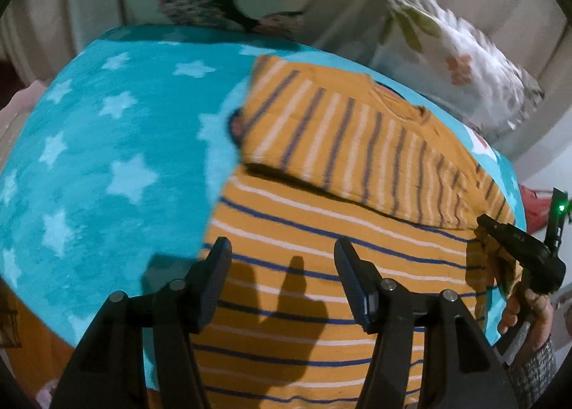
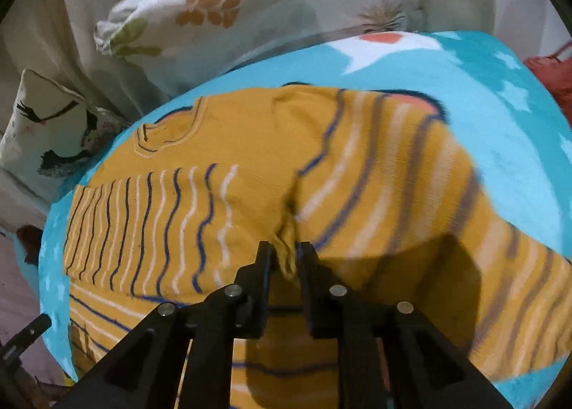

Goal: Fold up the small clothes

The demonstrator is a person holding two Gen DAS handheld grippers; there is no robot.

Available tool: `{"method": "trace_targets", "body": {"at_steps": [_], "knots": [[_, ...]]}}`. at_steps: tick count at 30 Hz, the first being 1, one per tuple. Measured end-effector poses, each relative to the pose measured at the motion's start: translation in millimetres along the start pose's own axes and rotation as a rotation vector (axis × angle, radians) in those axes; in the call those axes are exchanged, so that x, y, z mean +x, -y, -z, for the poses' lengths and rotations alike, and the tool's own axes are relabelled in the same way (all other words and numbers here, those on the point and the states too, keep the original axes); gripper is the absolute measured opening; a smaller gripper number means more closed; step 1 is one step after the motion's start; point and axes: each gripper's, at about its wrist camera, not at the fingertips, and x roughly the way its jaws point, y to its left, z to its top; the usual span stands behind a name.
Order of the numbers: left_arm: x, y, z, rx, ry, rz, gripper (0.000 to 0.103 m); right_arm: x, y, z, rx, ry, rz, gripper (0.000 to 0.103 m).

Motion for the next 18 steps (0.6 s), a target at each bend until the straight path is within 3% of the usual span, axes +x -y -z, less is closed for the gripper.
{"method": "trace_targets", "body": {"at_steps": [2, 4, 6, 14, 18], "knots": [[4.2, 16.2, 0.5, 0.027, -0.008, 0.017, 0.06, -20.7, 18.2, 10.1, 0.04, 0.014, -0.029, 0.018], [7.7, 32.2, 1.7, 0.055, -0.015, 0.039, 0.063, -39.6, 43.6, 22.8, 0.096, 0.032, -0.04, 0.032], [11.8, 49.2, 3.8, 0.08, -0.024, 0.06, 0.064, -64.8, 83.6, 43.5, 0.203, 0.054, -0.056, 0.039], [27.8, 96.9, 14.6, 0.127, -0.079, 0.104, 0.064, -127.4, 229.2, 123.0, 0.643, 0.14, 0.059, 0.044], [27.8, 122.2, 23.0, 0.166, -0.088, 0.109, 0.064, -137.8, 259.0, 127.3, 0.704, 0.19, 0.069, 0.045]]}}
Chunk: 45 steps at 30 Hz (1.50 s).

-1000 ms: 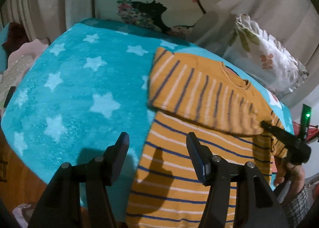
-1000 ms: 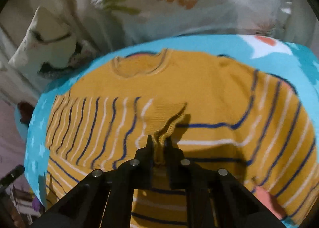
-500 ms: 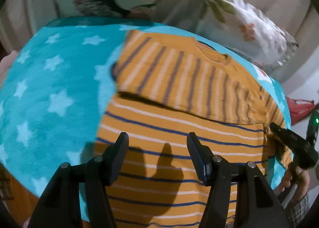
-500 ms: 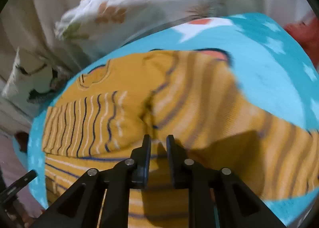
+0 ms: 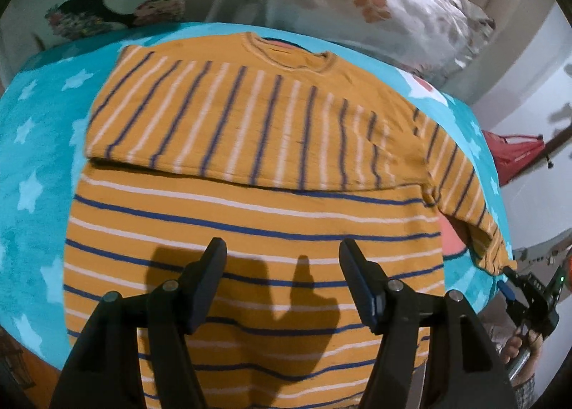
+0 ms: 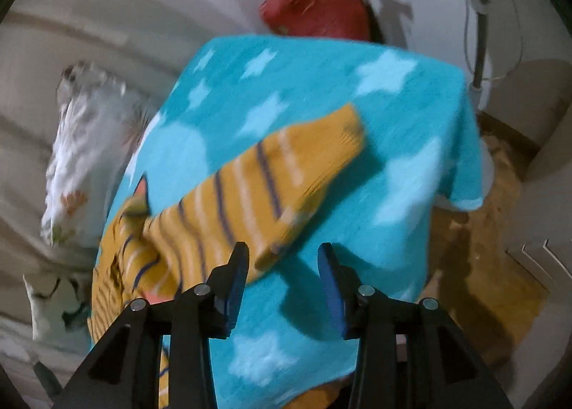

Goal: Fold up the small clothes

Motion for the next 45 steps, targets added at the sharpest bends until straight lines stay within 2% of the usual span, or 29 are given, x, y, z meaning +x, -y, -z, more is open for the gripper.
{"method": "trace_targets", "body": {"at_steps": [3, 7, 9, 11, 12, 13, 18, 20, 22, 25, 28, 31, 38, 41, 45], "knots": [[0.2, 12.9, 3.8, 0.018, -0.006, 0.001, 0.064, 4.3, 11.2, -16.8, 0.024, 0.023, 0.005, 0.048], [-1.2, 22.8, 9.4, 0.023, -0.005, -0.008, 0.064, 7.9, 15.9, -35.3, 0.065, 0.031, -0.038, 0.048], [-2.1, 23.2, 10.7, 0.01, -0.001, -0.011, 0.064, 11.5, 17.2, -39.2, 0.043, 0.021, -0.025, 0.048], [-2.2, 22.2, 11.2, -0.007, 0.001, -0.011, 0.064, 20.6, 13.3, -43.7, 0.002, -0.005, -0.006, 0.022], [-2.7, 20.7, 11.0, -0.02, 0.001, -0.008, 0.064, 24.0, 10.4, -46.2, -0.015, -0.02, 0.001, 0.006], [-3.7, 19.9, 10.9, -0.027, 0.003, -0.005, 0.064, 22.9, 9.4, -50.5, -0.031, -0.021, 0.007, 0.006], [-13.4, 12.9, 6.8, -0.053, 0.04, 0.011, 0.064, -43.0, -5.1, -94.7, -0.115, 0.205, 0.01, 0.006], [-14.0, 8.3, 5.0, -0.063, 0.041, 0.016, 0.064, -66.7, -18.4, -111.1, -0.151, 0.265, -0.014, 0.006], [-13.7, 1.4, 3.7, -0.073, 0.041, 0.018, 0.065, -75.8, -41.7, -116.9, -0.204, 0.283, -0.031, 0.006], [-16.2, -15.8, -0.1, -0.101, 0.045, 0.017, 0.065, -71.0, -82.0, -109.3, -0.283, 0.261, -0.059, 0.006], [-24.2, -37.0, -5.5, -0.135, 0.066, 0.007, 0.065, -46.8, -135.9, -84.0, -0.367, 0.199, -0.115, 0.006], [-34.7, -64.2, -8.3, -0.171, 0.086, -0.01, 0.065, -11.5, -198.9, -44.4, -0.483, 0.105, -0.164, 0.006], [-58.2, -146.7, 4.1, -0.272, 0.103, -0.089, 0.065, 60.1, -345.7, 80.1, -0.75, -0.11, -0.328, 0.006], [-65.7, -185.2, 14.3, -0.325, 0.101, -0.129, 0.065, 80.7, -396.7, 132.2, -0.843, -0.176, -0.382, 0.006], [-71.4, -226.9, 26.0, -0.393, 0.089, -0.152, 0.065, 110.3, -444.9, 200.0, -0.954, -0.263, -0.405, 0.006]]}}
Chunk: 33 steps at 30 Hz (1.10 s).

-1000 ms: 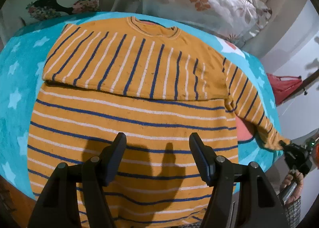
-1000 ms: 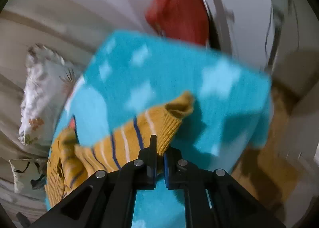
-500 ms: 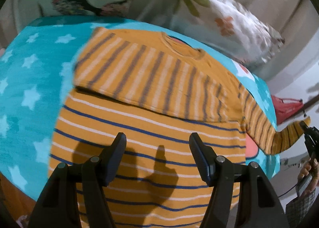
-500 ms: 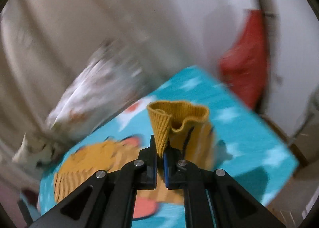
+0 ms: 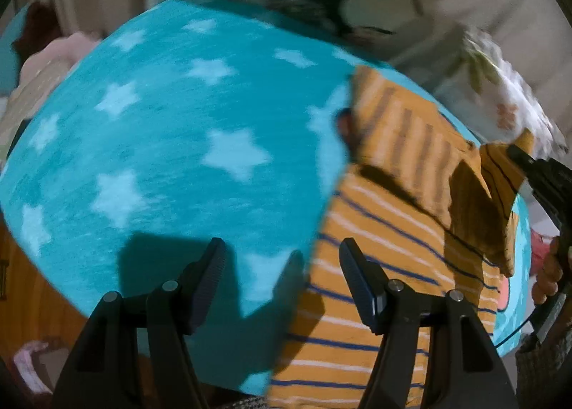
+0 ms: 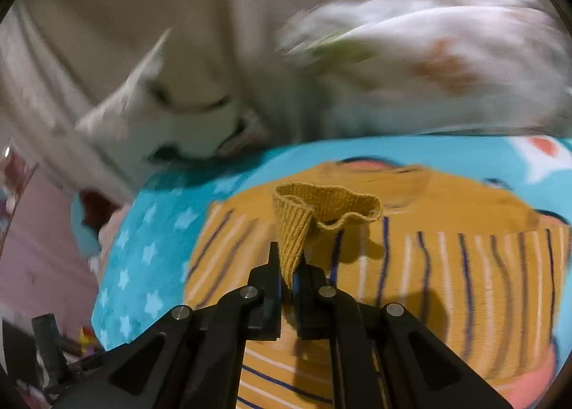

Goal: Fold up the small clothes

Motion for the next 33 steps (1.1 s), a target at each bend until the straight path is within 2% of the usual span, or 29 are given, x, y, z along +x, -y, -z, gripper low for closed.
{"method": "trace_targets", "body": {"at_steps": [5, 9, 14, 16, 19, 22, 24, 28, 33], "knots": [[0.4, -36.9, -5.2, -0.05, -0.007, -0.02, 0.065, 63.7, -48.2, 12.1, -0.085, -0.097, -0.007, 0.006], [2.3, -47.8, -5.0, -0.06, -0.015, -0.023, 0.065, 101.1, -70.6, 22.5, -0.143, -0.158, 0.006, 0.006], [4.9, -52.2, -4.4, -0.055, -0.025, -0.022, 0.065, 130.9, -87.9, 27.5, -0.194, -0.203, 0.04, 0.017], [6.1, -50.7, -4.1, -0.051, -0.029, -0.024, 0.065, 135.9, -95.9, 28.2, -0.198, -0.208, 0.019, 0.028], [9.9, -45.5, -3.5, -0.043, -0.039, -0.02, 0.065, 139.2, -110.6, 29.8, -0.196, -0.233, -0.078, 0.029], [9.9, -37.4, -5.2, -0.022, -0.042, -0.014, 0.065, 128.6, -117.8, 31.7, -0.21, -0.231, -0.13, 0.029], [10.0, -32.1, -7.3, -0.01, -0.043, -0.009, 0.065, 112.3, -105.7, 31.7, -0.177, -0.223, -0.154, 0.033], [12.4, -19.5, -11.2, 0.018, -0.049, 0.004, 0.065, 70.0, -57.3, 36.6, -0.106, -0.19, -0.106, 0.036], [24.3, -1.8, -14.7, 0.052, -0.077, 0.011, 0.065, -19.1, 51.5, 58.0, 0.08, -0.105, 0.013, 0.043]]}}
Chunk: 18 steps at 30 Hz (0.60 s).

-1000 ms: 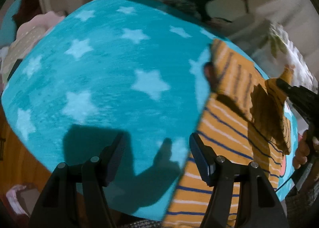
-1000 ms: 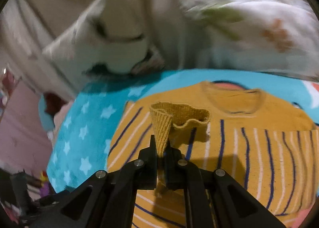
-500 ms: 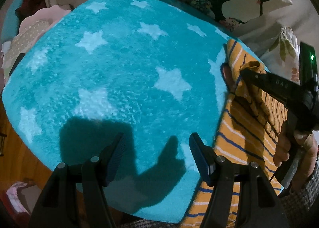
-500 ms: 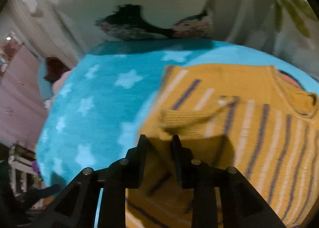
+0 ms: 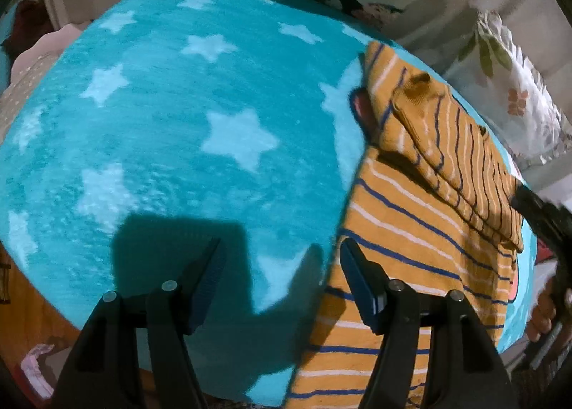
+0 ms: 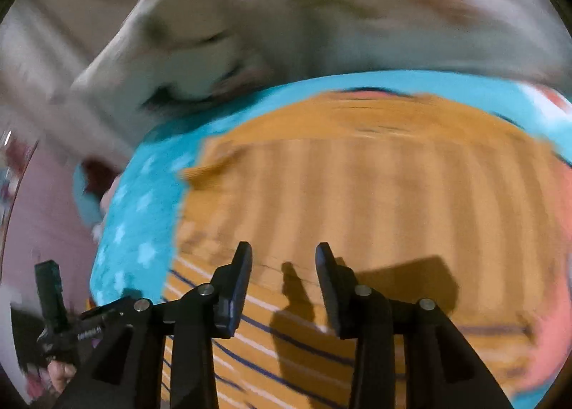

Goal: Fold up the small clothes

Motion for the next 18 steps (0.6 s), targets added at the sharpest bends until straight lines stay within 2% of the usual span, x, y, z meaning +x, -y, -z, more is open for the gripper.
{"method": "trace_targets", "body": {"at_steps": [4, 6, 9, 10, 12, 18], "knots": [[12.5, 13.5, -4.3, 0.023, -0.025, 0.019, 0.065, -59.0, 83.6, 30.9, 0.184, 0.073, 0.094, 0.054], [16.4, 22.2, -6.2, 0.046, -0.015, 0.016, 0.071, -75.1, 121.6, 49.4, 0.281, 0.076, 0.123, 0.054], [20.0, 30.7, -8.4, 0.07, 0.001, 0.026, 0.077, -82.8, 156.4, 73.5, 0.37, 0.066, 0.132, 0.054], [20.7, 31.9, -8.5, 0.071, 0.005, 0.031, 0.081, -82.5, 163.4, 79.6, 0.386, 0.058, 0.118, 0.054], [21.2, 33.9, -7.2, 0.071, 0.012, 0.057, 0.081, -77.1, 171.4, 91.7, 0.412, 0.033, 0.045, 0.054], [12.2, 39.3, 17.7, 0.053, -0.004, 0.209, 0.081, -64.0, 174.9, 117.0, 0.429, -0.029, -0.17, 0.055]]}}
